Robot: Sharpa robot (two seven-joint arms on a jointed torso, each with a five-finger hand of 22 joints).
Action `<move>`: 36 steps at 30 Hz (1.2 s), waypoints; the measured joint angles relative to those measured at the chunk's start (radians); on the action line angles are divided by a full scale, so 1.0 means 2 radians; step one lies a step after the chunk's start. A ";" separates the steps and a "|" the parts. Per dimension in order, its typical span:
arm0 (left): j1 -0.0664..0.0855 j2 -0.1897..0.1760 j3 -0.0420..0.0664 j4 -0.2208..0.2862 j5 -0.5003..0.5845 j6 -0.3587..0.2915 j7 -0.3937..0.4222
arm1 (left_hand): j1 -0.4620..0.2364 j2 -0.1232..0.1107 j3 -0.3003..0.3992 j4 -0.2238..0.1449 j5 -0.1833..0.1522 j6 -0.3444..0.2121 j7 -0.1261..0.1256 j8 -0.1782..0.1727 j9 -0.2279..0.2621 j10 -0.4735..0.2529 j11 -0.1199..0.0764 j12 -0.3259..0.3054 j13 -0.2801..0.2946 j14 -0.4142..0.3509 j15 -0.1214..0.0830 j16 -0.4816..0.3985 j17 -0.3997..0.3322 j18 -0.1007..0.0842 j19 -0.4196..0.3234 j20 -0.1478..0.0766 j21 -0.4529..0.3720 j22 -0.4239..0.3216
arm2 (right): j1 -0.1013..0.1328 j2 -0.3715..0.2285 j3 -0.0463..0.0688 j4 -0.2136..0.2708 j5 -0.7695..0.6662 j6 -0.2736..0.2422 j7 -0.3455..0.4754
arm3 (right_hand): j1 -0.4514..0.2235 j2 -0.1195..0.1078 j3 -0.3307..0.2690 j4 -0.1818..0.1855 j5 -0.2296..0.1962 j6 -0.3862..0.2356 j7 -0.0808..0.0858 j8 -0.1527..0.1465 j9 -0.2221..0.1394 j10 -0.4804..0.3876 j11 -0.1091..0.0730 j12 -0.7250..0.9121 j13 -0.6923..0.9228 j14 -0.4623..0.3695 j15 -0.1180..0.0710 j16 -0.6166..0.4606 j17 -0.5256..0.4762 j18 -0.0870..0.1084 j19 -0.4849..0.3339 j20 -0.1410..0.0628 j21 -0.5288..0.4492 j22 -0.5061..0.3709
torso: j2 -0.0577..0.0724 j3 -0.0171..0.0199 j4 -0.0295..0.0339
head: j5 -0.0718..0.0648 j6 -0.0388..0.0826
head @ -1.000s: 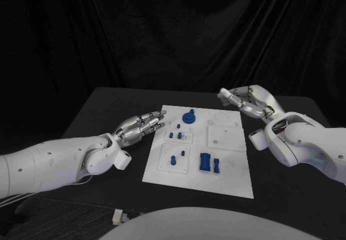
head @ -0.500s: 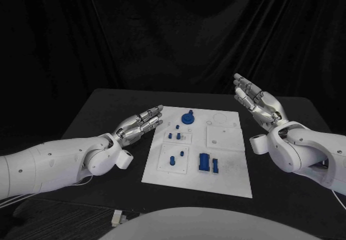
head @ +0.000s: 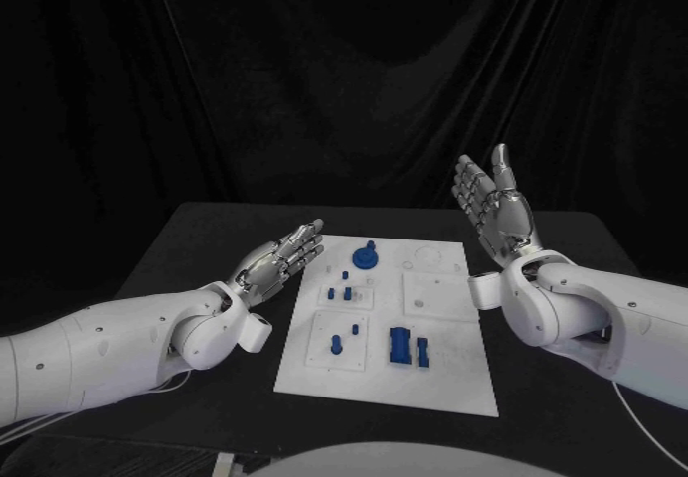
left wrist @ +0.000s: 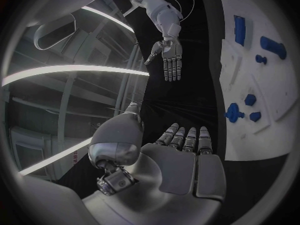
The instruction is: Assemble the parts on the task board
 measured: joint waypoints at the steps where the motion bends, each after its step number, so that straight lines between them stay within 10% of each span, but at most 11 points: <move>1: 0.001 0.004 0.005 0.003 0.003 -0.013 -0.002 | -0.014 -0.002 0.003 -0.003 -0.003 -0.006 0.000 0.000 0.000 0.000 0.000 0.000 0.000 0.000 0.000 0.000 0.000 0.000 0.000 0.000 0.000 0.000 | -0.005 0.006 0.008 -0.002 0.009 -0.011 -0.002 | -0.005 0.000 0.000 0.000 0.000 0.000 0.000 0.000 0.000 0.000 0.000 0.000 0.000 0.000 0.000 0.000 0.000 0.000 0.000 0.000 0.000 0.000 | 0.000 -0.0003 -0.0005 | -0.003 0.006; 7: 0.006 0.024 0.031 0.018 0.021 -0.093 -0.016 | -0.092 -0.021 0.021 -0.021 -0.021 -0.028 0.002 -0.002 -0.001 0.000 0.000 -0.002 -0.001 0.000 0.000 0.000 0.000 -0.024 -0.001 -0.007 0.000 0.000 | -0.022 0.022 0.032 -0.011 0.047 -0.059 -0.011 | -0.006 -0.001 0.000 0.000 0.000 0.000 0.000 0.000 0.000 0.000 0.000 0.000 0.000 0.000 0.000 0.000 0.000 0.000 0.000 0.000 0.000 0.000 | -0.003 -0.0029 -0.0047 | -0.022 0.052; 15: 0.013 0.049 0.062 0.037 0.051 -0.217 -0.037 | -0.169 -0.049 0.047 -0.047 -0.045 -0.037 0.002 -0.002 -0.001 0.000 0.000 -0.003 -0.001 -0.002 -0.002 0.000 0.000 -0.043 0.000 -0.009 0.000 0.000 | -0.024 0.025 0.034 -0.012 0.072 -0.088 -0.018 | -0.006 -0.001 0.000 0.000 0.000 0.000 0.000 0.000 0.000 0.000 0.000 0.000 0.000 0.000 0.000 0.000 0.000 0.000 0.000 0.000 0.000 0.000 | -0.005 -0.0054 -0.0089 | -0.037 0.088; 23: 0.016 0.061 0.078 0.047 0.076 -0.313 -0.055 | -0.222 -0.056 0.072 -0.072 -0.073 -0.040 0.002 -0.002 -0.001 0.000 0.000 -0.003 -0.001 -0.002 -0.002 0.000 0.000 -0.051 -0.002 -0.011 0.000 0.000 | -0.024 0.025 0.034 -0.012 0.080 -0.098 -0.020 | -0.006 -0.001 0.000 0.000 0.000 0.000 0.000 0.000 0.000 0.000 0.000 0.000 0.000 0.000 0.000 0.000 0.000 0.000 0.000 0.000 0.000 0.000 | -0.005 -0.0061 -0.0101 | -0.040 0.093; 36: 0.017 0.063 0.080 0.049 0.092 -0.359 -0.067 | -0.276 -0.059 0.079 -0.079 -0.080 -0.040 0.002 -0.002 -0.001 -0.002 0.002 -0.003 0.000 -0.002 -0.002 0.000 0.000 -0.051 -0.002 -0.011 0.000 0.000 | -0.024 0.025 0.034 -0.012 0.083 -0.102 -0.021 | -0.006 -0.001 0.000 0.000 0.000 0.000 0.000 0.000 0.000 0.000 0.000 0.000 0.000 0.000 0.000 0.000 0.000 0.000 0.000 0.000 0.000 0.000 | -0.005 -0.0063 -0.0103 | -0.040 0.093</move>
